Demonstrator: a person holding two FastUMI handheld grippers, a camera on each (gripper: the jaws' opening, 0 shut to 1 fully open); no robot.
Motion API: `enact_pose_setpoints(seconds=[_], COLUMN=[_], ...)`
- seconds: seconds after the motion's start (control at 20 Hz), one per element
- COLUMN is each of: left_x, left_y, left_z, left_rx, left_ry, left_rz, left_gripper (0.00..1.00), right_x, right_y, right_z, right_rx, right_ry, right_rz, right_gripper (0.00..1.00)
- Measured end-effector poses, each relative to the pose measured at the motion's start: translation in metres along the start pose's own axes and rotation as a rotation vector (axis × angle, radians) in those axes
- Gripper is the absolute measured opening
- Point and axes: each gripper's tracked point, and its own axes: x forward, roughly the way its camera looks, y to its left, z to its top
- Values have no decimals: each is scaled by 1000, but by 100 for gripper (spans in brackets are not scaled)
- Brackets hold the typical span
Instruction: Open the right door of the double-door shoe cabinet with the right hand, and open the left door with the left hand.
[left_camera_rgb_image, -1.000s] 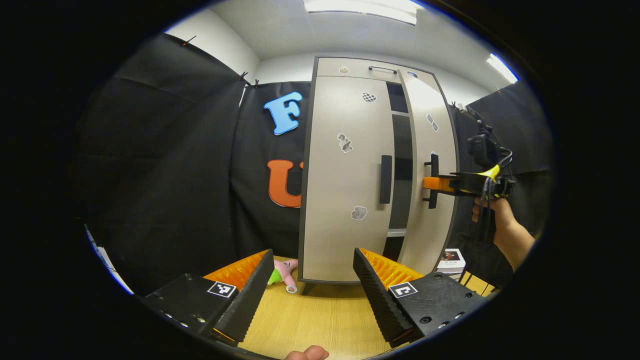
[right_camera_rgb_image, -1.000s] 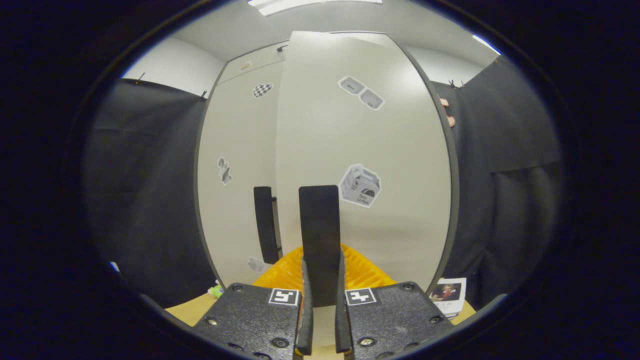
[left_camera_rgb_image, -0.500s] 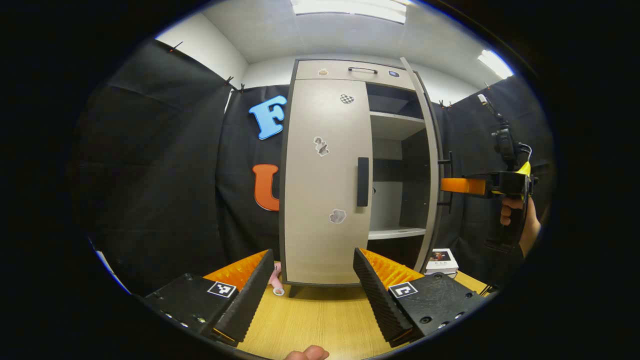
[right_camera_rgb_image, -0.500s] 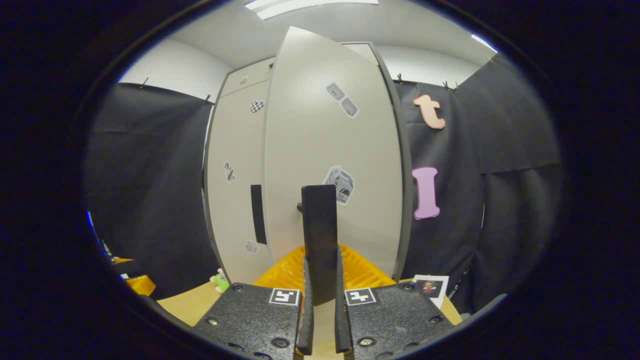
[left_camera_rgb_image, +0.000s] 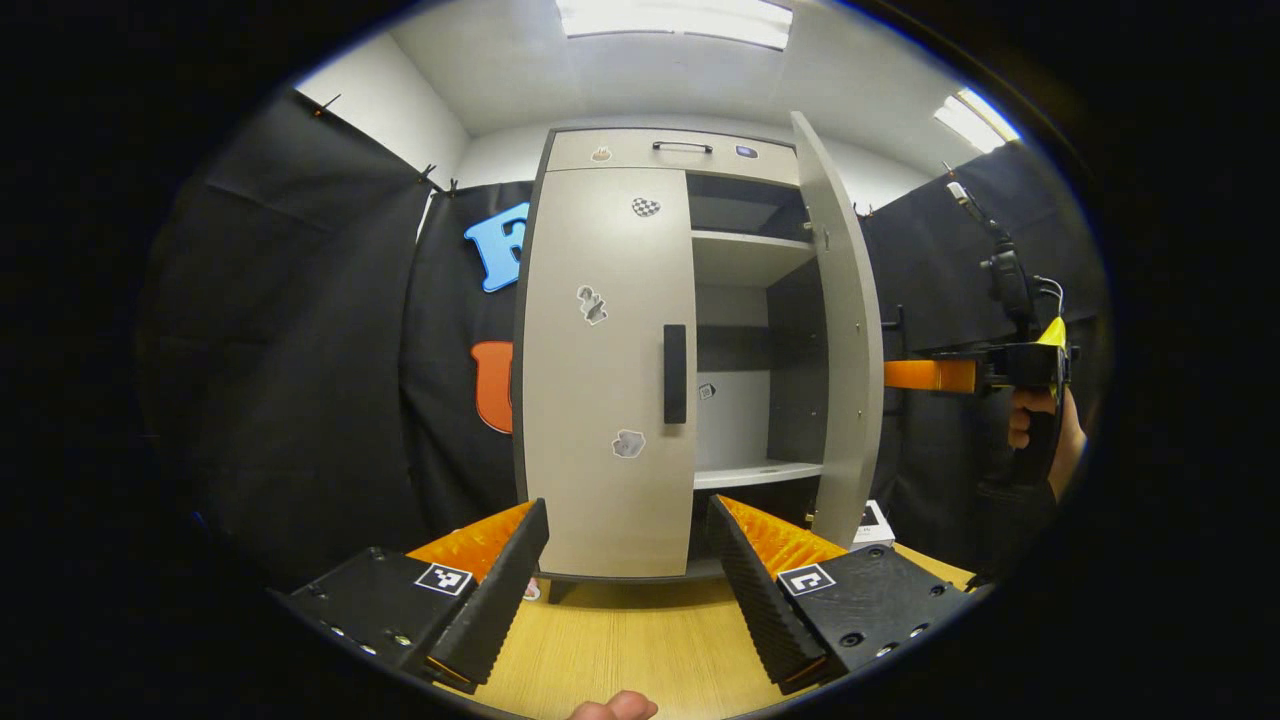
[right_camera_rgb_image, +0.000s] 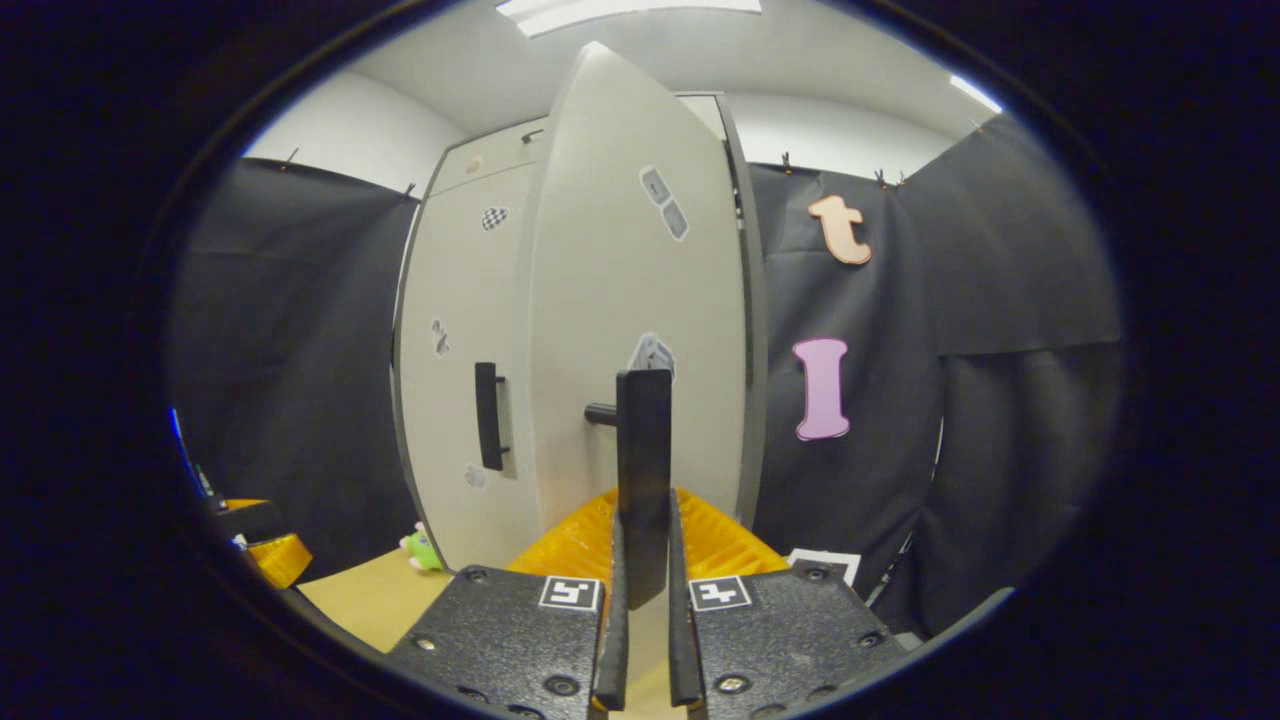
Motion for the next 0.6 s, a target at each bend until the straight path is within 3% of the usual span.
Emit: enact_pose_setpoints(seconds=[0.35, 0.6], left_x=[4, 11], left_y=[-6, -13], left_z=[-4, -10], left_rx=[2, 12], left_ry=[7, 3], left_rz=[-18, -31], left_gripper=[95, 95], right_x=[-13, -15], right_y=[-46, -83], right_z=[2, 3], right_rx=[38, 16], right_ry=[-4, -17], right_rz=[-70, -180], right_gripper=[11, 4])
